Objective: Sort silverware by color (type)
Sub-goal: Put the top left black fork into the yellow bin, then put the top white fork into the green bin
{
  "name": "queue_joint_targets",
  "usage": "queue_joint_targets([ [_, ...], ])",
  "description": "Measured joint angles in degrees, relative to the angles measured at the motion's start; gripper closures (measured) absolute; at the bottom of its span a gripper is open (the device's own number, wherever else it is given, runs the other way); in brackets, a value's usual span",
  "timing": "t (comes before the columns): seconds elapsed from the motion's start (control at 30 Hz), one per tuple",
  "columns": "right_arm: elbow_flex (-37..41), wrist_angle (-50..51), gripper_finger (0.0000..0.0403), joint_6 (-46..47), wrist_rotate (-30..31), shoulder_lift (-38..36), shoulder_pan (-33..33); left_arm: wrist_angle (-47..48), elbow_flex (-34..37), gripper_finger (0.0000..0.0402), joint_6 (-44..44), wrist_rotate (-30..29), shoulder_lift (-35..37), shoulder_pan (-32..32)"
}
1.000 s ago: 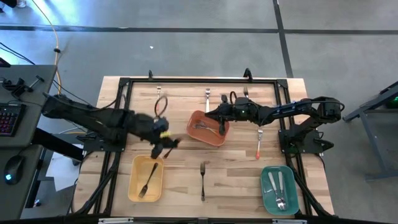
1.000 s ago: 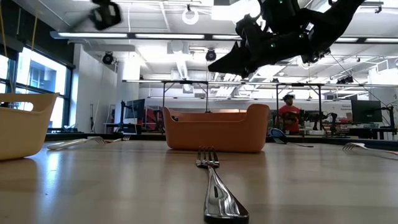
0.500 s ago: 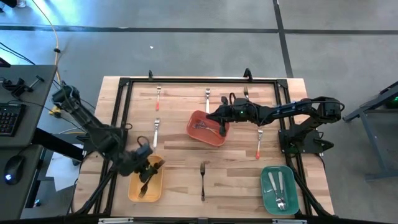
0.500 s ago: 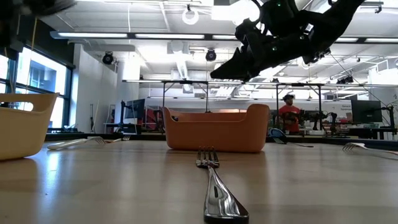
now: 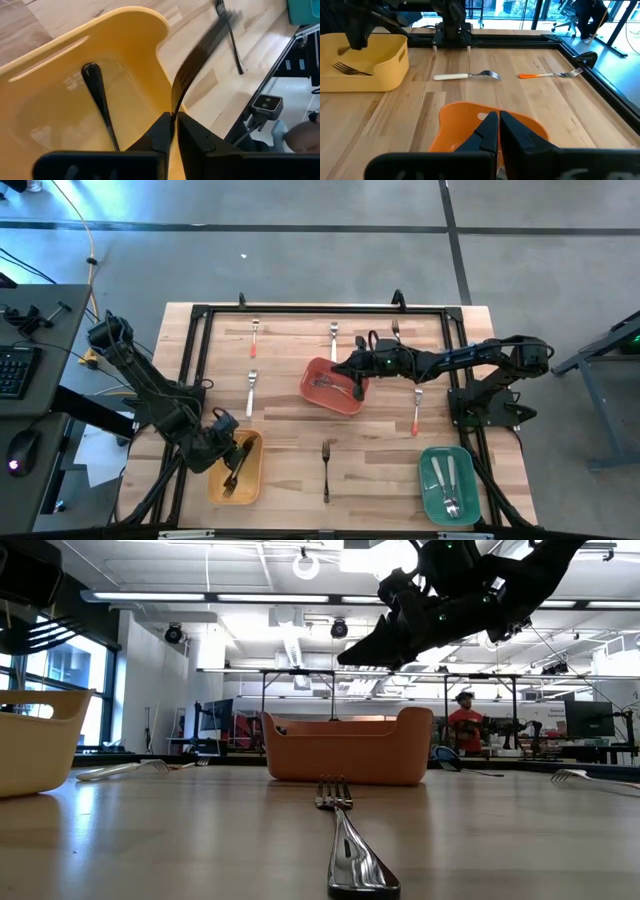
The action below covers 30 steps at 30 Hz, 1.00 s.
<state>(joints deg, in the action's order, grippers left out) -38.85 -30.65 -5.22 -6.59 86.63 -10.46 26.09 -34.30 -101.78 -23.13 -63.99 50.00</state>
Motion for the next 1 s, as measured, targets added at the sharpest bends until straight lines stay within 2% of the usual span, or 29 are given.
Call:
queue_joint_targets([
  [0.2,0.00,-0.02,0.0403,0.29,0.00,0.00,0.01,-0.17,-0.24,0.0335,5.05,1.77,0.98,-0.01],
  [0.37,0.00,-0.03,0.0403,1.61,0.02,0.00,0.02,-0.43,-2.06,0.0312,17.52,2.02,4.06,-1.82],
  [0.5,0.02,-0.87,0.0403,2.23,0.02,0.00,0.01,-0.46,-2.80,0.0319,28.60,0.13,6.94,-5.28],
  [0.63,0.02,-2.18,0.0403,1.91,0.16,0.00,-0.07,-1.62,-2.78,0.0355,43.76,0.70,8.98,-11.97],
  [0.7,0.04,-2.31,0.0403,1.84,0.64,-0.02,-0.26,-6.52,-2.49,0.0381,52.50,3.13,9.41,-16.73],
  [0.77,0.02,-2.08,0.0403,1.63,0.81,-0.02,-0.76,-13.28,-1.22,0.0396,60.64,8.24,9.57,-21.95],
  [0.9,0.04,-2.27,0.0403,0.63,0.47,-0.02,-2.91,-27.22,2.50,0.0398,72.13,18.21,8.01,-32.53],
  [1.0,0.04,-4.09,0.0403,1.30,-1.45,-0.04,-5.46,-40.85,6.71,0.0400,77.29,24.88,5.12,-40.51],
])
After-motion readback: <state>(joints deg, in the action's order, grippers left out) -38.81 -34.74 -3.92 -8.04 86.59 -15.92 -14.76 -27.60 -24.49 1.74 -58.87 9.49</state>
